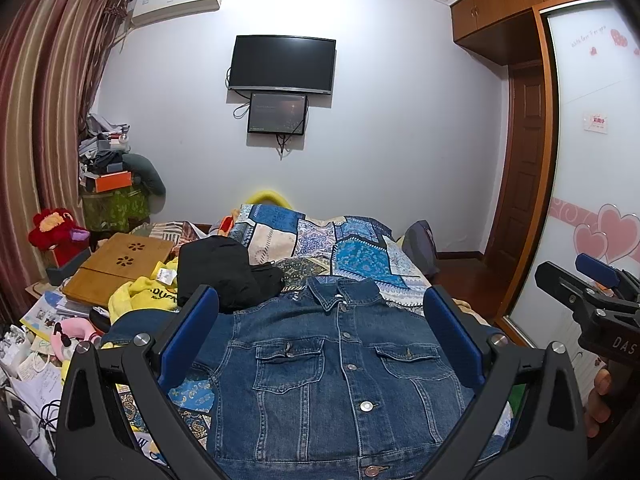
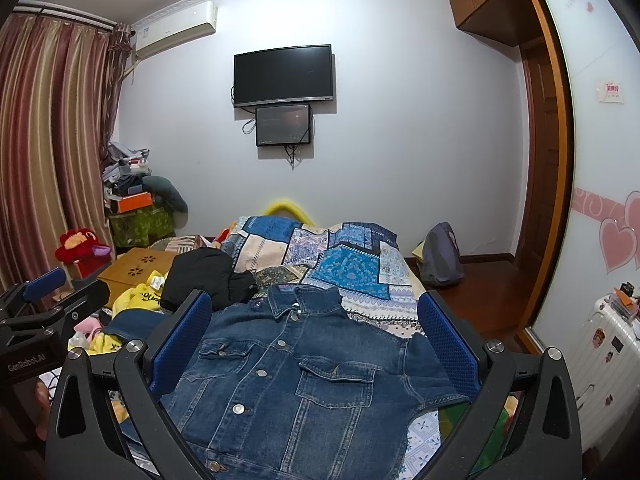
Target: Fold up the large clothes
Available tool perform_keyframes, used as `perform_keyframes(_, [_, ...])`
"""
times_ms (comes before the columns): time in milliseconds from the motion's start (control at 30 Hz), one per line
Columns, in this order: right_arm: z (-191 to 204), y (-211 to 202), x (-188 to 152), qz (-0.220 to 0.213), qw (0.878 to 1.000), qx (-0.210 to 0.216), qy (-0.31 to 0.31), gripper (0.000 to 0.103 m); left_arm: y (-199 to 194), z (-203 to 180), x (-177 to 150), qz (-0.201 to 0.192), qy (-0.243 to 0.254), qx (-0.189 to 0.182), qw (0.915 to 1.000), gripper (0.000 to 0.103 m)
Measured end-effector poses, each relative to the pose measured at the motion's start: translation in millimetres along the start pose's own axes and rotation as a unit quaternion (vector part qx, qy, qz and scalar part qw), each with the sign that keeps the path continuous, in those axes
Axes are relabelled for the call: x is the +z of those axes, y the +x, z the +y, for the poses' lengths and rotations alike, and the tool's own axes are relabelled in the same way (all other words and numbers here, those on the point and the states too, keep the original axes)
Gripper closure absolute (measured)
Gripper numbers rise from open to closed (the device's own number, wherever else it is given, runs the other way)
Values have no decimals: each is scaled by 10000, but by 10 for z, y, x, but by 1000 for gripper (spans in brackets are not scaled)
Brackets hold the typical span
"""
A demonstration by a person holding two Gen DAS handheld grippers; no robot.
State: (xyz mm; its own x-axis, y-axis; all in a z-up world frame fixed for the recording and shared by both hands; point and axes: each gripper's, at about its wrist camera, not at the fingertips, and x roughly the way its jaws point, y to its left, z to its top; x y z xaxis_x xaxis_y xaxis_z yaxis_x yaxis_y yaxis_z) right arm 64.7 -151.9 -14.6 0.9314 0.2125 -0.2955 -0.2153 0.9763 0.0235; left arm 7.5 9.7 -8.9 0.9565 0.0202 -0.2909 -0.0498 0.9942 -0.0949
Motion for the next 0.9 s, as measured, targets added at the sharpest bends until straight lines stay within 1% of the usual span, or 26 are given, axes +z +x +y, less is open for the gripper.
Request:
perform_keyframes(300, [-17, 21, 6, 30, 10000, 1, 7, 1, 10, 1, -8, 13, 7, -8, 10000, 0])
perform_keyframes(467, [-39, 77, -10, 84, 9999, -79, 3, 1, 68, 26, -27, 58, 26, 51, 10000, 0])
perform_keyframes(633, [-79, 197, -32, 175, 9997, -149, 4, 1, 199, 104, -35, 155, 61, 106, 9998, 0])
perform_keyframes(733, [-98, 322, -32, 239, 9993, -271, -51, 1, 329, 148, -11, 219, 104, 152, 9996, 0])
perform_keyframes(900, [-155, 574, -25, 392, 9986, -360, -16, 1, 602, 357, 67, 268, 71, 335, 9991, 0])
